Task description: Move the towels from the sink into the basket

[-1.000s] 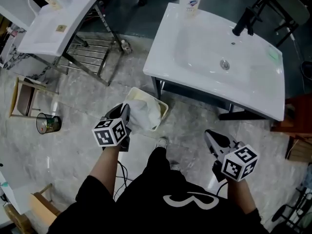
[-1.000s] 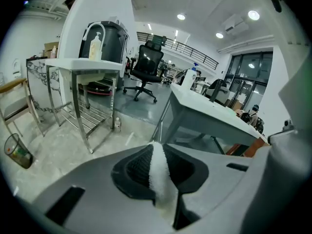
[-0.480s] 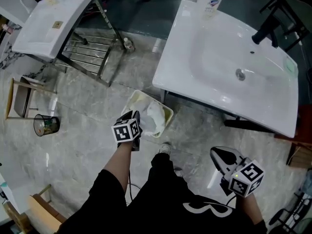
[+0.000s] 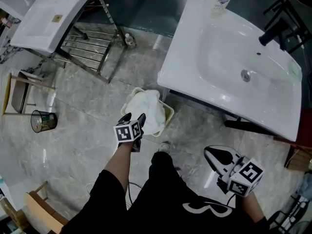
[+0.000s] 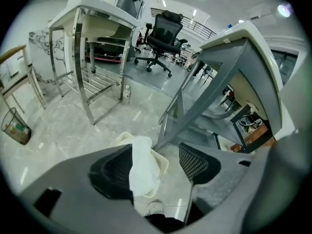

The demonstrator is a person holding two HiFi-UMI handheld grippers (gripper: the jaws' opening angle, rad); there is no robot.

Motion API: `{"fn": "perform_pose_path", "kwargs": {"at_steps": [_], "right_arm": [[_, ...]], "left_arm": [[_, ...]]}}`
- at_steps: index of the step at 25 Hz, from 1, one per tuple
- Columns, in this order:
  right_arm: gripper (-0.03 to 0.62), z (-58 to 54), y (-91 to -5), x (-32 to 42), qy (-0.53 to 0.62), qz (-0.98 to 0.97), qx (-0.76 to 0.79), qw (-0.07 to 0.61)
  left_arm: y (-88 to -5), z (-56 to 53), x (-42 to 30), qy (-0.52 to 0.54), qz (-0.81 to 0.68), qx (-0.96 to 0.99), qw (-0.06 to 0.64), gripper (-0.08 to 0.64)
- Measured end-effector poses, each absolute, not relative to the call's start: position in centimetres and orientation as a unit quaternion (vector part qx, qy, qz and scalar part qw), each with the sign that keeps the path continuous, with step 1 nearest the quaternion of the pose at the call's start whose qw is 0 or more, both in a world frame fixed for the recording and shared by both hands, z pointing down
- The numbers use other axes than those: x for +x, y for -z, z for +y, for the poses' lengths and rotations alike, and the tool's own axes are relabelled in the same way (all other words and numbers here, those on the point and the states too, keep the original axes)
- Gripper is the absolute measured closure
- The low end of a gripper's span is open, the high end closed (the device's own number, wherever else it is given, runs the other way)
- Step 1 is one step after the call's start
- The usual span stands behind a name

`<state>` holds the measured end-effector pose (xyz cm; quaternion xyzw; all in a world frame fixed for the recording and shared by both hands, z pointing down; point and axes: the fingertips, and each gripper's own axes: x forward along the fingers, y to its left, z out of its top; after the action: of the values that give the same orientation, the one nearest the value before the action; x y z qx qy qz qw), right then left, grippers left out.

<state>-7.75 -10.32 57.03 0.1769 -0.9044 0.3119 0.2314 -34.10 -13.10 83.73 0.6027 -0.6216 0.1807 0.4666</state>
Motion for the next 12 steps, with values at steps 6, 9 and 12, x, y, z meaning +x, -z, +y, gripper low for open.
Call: {"fn": "perform_pose_path", "kwargs": {"at_steps": [6,9,12], "right_arm": [[0.589,-9.5,-57.1,-8.9,-0.315,-0.906,0.167,0.229],[0.589,-8.8,-56.5,-9.6,-0.315,-0.913,0.143,0.215],[0.589,-8.2,-55.4,-10.7,-0.3,-0.926,0.119,0.198]], "left_arm": [[-83.1,-11.9,-34.5,-0.165,-0.619,0.612,0.463,0.273],[-82.1,-11.8,-34.2,-0.159,-0.612,0.627,0.456,0.275],[-80.1,-11.9,-33.7,-0.146,-0.602,0.645,0.447,0.278]]}}
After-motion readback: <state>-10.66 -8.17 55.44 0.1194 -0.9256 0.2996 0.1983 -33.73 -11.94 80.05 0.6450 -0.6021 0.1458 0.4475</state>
